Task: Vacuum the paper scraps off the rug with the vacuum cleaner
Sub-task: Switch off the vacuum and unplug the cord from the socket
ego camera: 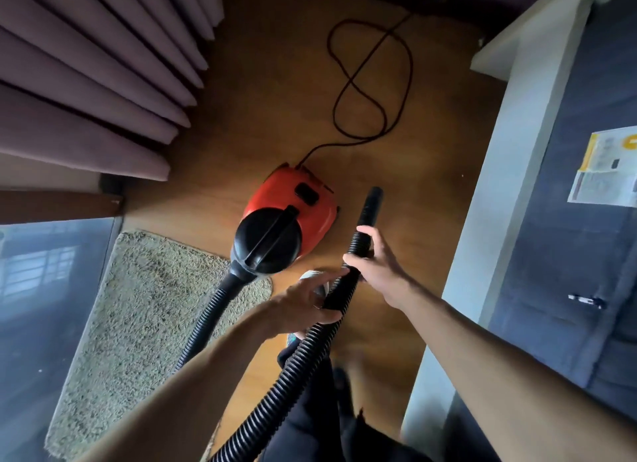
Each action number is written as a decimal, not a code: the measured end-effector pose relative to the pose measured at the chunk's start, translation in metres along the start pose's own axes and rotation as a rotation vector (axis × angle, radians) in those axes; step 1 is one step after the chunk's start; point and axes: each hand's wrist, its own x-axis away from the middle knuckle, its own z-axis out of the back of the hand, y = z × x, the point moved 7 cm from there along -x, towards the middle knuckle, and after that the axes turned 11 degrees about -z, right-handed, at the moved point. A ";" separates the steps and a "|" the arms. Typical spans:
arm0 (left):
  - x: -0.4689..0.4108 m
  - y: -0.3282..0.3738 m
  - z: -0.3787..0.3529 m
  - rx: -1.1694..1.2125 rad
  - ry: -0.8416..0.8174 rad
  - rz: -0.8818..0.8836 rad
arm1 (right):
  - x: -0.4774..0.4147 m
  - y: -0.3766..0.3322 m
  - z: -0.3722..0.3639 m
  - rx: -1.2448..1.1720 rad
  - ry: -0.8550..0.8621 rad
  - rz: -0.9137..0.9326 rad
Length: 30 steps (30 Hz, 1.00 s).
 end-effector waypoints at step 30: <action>-0.085 -0.023 -0.004 -0.025 0.061 0.060 | -0.117 -0.065 -0.078 1.313 -0.054 0.453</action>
